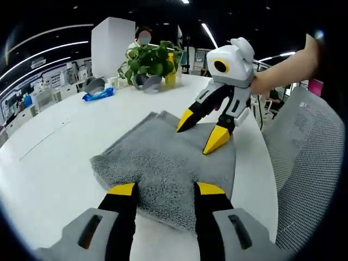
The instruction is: Fold the towel on the table until its edges align and the towel forms a compact rectangular stack.
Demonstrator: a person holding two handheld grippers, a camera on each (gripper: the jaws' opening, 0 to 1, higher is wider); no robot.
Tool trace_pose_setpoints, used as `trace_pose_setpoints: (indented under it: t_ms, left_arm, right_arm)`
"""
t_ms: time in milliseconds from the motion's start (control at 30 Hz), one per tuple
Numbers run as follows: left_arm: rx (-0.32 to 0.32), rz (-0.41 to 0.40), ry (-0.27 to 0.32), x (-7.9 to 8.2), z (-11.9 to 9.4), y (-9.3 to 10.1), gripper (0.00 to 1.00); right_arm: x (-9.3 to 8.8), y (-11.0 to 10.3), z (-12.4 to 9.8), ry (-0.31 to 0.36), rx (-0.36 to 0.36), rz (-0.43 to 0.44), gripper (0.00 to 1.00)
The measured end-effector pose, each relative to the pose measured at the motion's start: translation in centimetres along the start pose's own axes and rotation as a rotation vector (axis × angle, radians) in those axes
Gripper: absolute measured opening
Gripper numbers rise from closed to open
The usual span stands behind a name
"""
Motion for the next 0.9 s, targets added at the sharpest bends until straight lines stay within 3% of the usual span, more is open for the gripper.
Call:
trace_pose_setpoints:
  t_ms: [467,900]
  left_arm:
    - [0.007,-0.022,0.002,1.8,1.6,-2.9,0.44]
    - [0.021,-0.026,0.011,2.5,2.3,-4.5,0.43]
  right_arm:
    - [0.6,3.5,1.4,0.015,-0.032,-0.014,0.39]
    - [1.3,5.2,2.3,-0.009,-0.053,-0.018,0.38]
Point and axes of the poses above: the point that each gripper's makers call its tool centre point, and the gripper's own axes: z roughly forward along the fingers, y roughly to its right, x roughly out of its top, the point moved 10 cm from there along -z, roughly backward along the fingers, and after that the axes turned 11 degrees about -z, right-handed, at the moved point
